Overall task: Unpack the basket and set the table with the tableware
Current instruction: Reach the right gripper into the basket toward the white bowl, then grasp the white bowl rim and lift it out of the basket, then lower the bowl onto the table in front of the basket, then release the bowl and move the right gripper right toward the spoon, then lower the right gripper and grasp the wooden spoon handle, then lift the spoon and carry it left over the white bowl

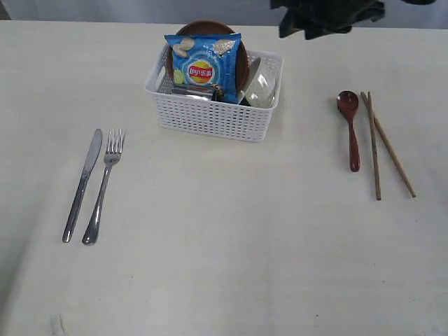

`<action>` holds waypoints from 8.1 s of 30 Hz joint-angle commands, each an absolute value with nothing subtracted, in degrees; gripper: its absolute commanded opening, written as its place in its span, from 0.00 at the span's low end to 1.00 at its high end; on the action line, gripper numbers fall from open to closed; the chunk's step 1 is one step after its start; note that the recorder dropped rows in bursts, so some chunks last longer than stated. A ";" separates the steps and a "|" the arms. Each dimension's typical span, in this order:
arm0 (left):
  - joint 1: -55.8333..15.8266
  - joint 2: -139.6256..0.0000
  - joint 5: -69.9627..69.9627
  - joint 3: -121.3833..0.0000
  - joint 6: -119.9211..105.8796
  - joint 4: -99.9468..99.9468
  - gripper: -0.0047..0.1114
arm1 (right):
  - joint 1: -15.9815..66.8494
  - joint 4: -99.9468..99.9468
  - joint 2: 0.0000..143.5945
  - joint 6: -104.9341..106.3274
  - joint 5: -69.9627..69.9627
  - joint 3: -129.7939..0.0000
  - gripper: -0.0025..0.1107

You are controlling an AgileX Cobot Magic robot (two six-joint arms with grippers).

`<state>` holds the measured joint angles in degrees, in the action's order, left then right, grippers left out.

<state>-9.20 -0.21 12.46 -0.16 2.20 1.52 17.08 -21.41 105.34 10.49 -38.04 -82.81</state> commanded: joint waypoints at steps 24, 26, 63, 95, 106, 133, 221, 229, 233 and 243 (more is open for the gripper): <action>-9.26 0.00 12.10 0.00 2.18 1.75 0.04 | 28.17 5.68 121.02 -23.36 -46.76 -98.63 0.41; -9.26 0.00 12.10 0.00 2.18 1.75 0.04 | 28.17 6.07 121.02 -23.36 -46.53 -98.63 0.35; -9.26 0.00 12.10 0.00 2.18 1.75 0.04 | 28.26 19.15 114.90 -18.85 -58.50 -110.85 0.02; -9.26 0.00 12.10 0.00 2.18 1.75 0.04 | 28.13 16.00 110.62 -6.30 -69.96 -123.88 0.02; -9.26 0.00 12.10 0.00 2.18 1.75 0.04 | 28.13 -12.94 104.73 6.79 -69.96 -112.21 0.02; -9.26 0.00 12.10 0.00 2.18 1.75 0.04 | 28.38 -76.02 111.10 69.50 -55.77 -61.58 0.02; -9.26 0.00 12.10 0.00 2.18 1.75 0.04 | 10.75 5.45 113.17 -10.22 -34.89 -66.52 0.38; -9.26 0.00 12.10 0.00 2.18 1.75 0.04 | 10.75 5.45 117.36 -11.34 -33.10 -66.52 0.38; -9.26 0.00 12.10 0.00 2.18 1.75 0.04 | 10.75 5.02 118.97 -11.34 -33.78 -66.52 0.28; -9.26 0.00 12.10 0.00 2.18 1.75 0.04 | 10.75 5.14 114.79 -9.69 -36.31 -66.62 0.02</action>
<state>-9.20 -0.21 12.46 -0.16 2.20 1.52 11.06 4.21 116.33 -10.41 -33.72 -67.48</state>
